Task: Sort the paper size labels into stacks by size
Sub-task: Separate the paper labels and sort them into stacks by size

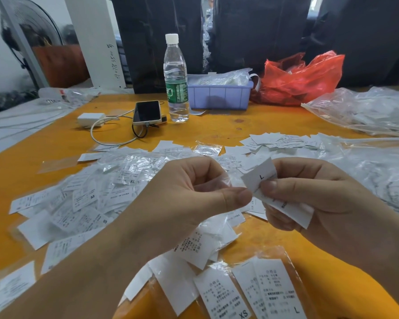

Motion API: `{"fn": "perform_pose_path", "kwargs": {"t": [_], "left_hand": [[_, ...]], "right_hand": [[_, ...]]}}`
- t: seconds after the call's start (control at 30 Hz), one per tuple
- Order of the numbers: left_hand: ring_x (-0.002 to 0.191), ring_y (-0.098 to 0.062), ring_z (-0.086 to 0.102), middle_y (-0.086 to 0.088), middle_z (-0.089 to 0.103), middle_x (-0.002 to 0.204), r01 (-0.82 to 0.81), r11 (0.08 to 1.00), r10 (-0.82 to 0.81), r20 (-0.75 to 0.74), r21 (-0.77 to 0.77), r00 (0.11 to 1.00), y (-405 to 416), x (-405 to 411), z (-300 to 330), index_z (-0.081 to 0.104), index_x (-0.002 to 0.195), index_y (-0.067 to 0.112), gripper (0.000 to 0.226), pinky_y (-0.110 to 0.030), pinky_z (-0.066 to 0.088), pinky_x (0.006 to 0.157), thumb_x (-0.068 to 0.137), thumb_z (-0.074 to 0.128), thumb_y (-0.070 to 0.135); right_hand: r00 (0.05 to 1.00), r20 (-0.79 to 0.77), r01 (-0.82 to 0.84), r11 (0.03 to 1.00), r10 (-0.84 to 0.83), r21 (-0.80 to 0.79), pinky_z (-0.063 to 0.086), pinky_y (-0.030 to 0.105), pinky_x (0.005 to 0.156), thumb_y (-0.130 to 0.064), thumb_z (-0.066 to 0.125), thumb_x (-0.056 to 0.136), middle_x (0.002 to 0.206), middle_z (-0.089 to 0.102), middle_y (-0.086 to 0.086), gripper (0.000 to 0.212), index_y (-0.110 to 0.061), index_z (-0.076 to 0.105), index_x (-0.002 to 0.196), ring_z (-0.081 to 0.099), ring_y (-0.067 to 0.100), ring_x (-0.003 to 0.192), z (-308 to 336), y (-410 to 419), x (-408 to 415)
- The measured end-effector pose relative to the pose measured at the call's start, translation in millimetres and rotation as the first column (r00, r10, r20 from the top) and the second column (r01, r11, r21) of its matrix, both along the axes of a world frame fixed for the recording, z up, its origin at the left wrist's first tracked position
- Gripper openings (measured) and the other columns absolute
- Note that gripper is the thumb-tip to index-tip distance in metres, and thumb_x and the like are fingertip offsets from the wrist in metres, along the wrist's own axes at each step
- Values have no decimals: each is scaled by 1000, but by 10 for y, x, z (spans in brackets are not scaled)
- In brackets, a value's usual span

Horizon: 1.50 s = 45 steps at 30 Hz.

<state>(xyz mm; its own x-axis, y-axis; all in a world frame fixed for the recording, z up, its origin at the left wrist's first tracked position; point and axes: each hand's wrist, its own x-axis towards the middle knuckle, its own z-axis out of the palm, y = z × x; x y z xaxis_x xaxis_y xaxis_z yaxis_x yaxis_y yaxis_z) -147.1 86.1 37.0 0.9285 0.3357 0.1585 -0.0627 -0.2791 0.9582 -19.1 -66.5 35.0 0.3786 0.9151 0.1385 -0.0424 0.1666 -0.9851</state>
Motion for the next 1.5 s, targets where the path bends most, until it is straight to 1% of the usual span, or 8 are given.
{"fn": "perform_pose_path", "kwargs": {"t": [0.2,0.37,0.6,0.8,0.97,1.07,1.2,1.5], "left_hand": [[49,-4,46,8,51,54,37,999,-37,-24,29,999,-30,-2,10,65,64,22,26,-10,39,49,55,84,37],[55,-11,45,-4,50,63,78,995,-77,-19,64,997,-39,-4,-8,64,66,16,29,-12,40,50,57,83,36],[53,-5,52,1,57,61,79,996,-79,-6,34,997,-42,-3,-2,66,64,23,20,-9,42,51,55,83,31],[56,-3,57,7,62,60,88,996,-88,-19,6,996,-49,1,-1,68,64,24,21,-11,45,54,54,85,32],[65,-10,63,3,67,67,143,987,-149,-71,-75,986,-44,17,1,71,68,20,28,-17,51,62,49,87,33],[60,-5,63,4,65,64,165,977,-173,-48,-135,984,-54,6,13,71,67,17,22,-13,48,58,53,87,22],[64,-5,62,6,66,66,155,982,-161,-52,-110,986,-32,8,11,72,68,23,18,-14,48,60,56,85,28],[65,-3,62,9,71,72,69,997,-71,-57,-40,996,53,1,-1,73,74,25,27,-17,51,59,60,85,44]], "right_hand": [[992,118,44,999,-41,-22,35,22,45,-7,58,70,62,55,5,16,-11,73,65,43,13,48,15,4,-16],[983,171,65,998,-63,-7,37,21,45,-12,61,69,56,52,3,15,-16,68,57,45,14,47,14,7,-24],[937,340,92,995,-77,-28,45,28,51,-16,68,68,62,54,14,11,-5,67,67,51,20,53,-8,-28,-19],[856,503,152,988,-121,-20,31,49,54,-21,63,73,65,44,24,19,-3,63,68,39,41,60,9,-57,-50],[797,577,191,981,-179,40,28,37,52,-20,58,78,64,45,21,19,-4,65,71,39,35,58,0,-76,-87],[793,577,195,979,-193,59,35,48,50,-27,58,76,64,49,20,18,-13,69,72,44,41,60,-25,-61,-126],[775,579,257,963,-253,78,42,58,50,-22,61,78,65,56,17,13,-13,69,74,51,41,61,-48,-51,-129],[733,595,294,942,-330,160,44,41,49,-24,67,77,68,67,5,6,-24,72,81,56,26,57,-30,-70,-142]]}}
